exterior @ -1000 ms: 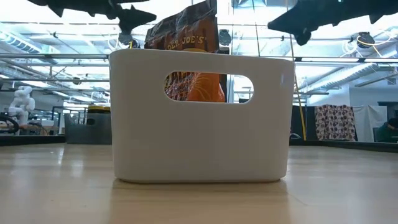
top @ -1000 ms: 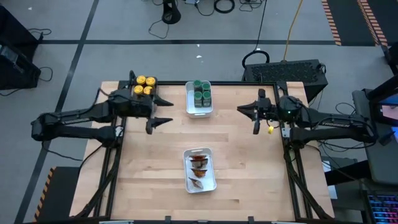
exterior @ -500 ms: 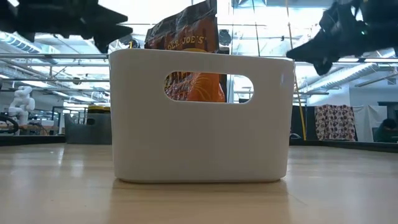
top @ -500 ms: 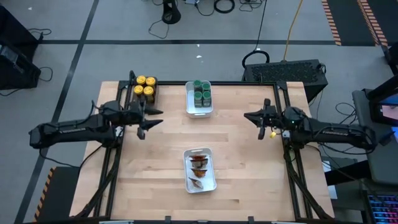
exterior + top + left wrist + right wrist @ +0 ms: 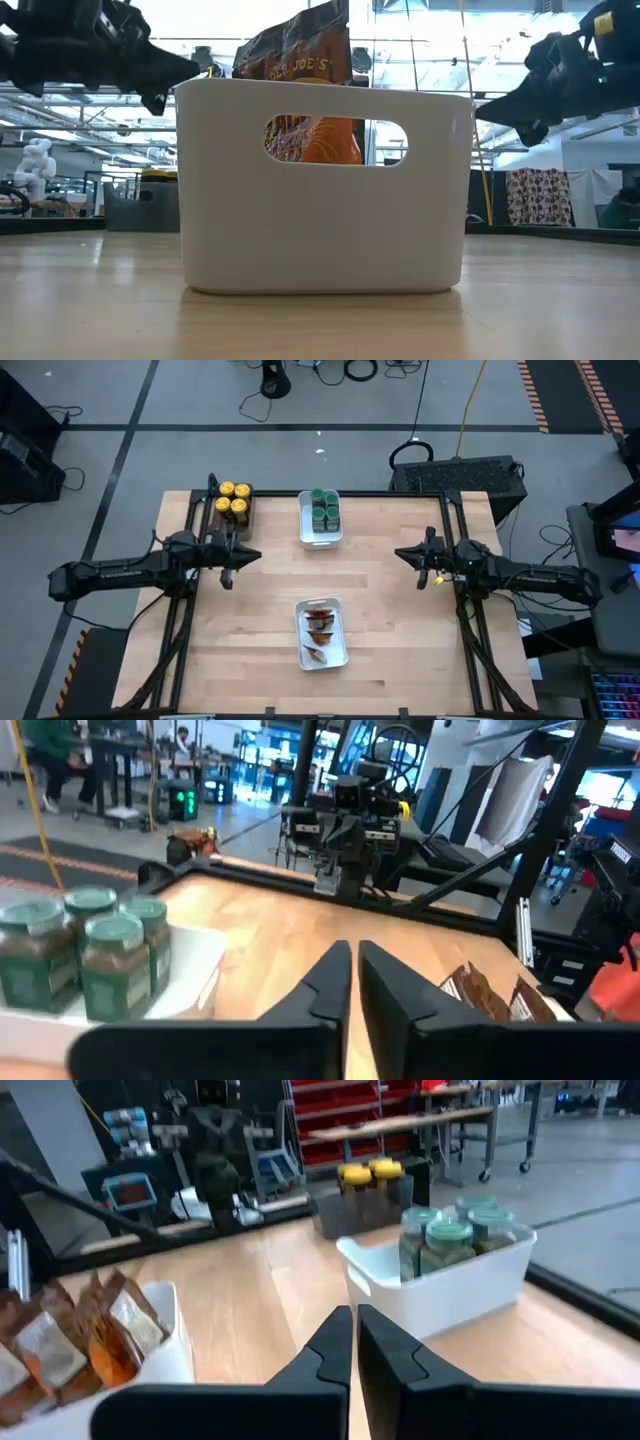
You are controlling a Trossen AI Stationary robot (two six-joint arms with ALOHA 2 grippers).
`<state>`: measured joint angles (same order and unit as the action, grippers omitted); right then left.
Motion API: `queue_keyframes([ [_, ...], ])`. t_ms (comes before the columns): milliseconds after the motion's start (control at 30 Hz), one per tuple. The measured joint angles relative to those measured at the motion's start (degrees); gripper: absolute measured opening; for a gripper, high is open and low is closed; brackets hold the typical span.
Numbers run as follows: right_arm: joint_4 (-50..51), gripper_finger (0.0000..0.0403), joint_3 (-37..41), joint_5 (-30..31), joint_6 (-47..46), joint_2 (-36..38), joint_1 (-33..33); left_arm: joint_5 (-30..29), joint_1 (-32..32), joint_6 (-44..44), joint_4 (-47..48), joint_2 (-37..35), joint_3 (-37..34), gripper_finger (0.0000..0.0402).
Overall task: Sort spices by type
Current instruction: Return to Home Position
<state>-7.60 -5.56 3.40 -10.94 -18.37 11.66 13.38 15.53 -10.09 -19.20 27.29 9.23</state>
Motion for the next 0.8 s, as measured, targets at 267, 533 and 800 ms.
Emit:
queue_keyframes([
  [267,5.98,0.0000,0.11,0.00,0.20,2.30,0.00,0.50,0.00,-2.71,3.27,-6.80,-3.51,0.0005],
  [533,10.44,0.0000,0.06,2.50,1.07,7.00,-0.02,-1.32,0.00,-3.04,6.22,-15.26,-6.90,0.0012],
  [800,11.19,0.0000,0.04,0.95,1.46,8.43,-0.02,-2.87,0.00,-1.14,5.29,-19.04,-8.82,0.0013],
])
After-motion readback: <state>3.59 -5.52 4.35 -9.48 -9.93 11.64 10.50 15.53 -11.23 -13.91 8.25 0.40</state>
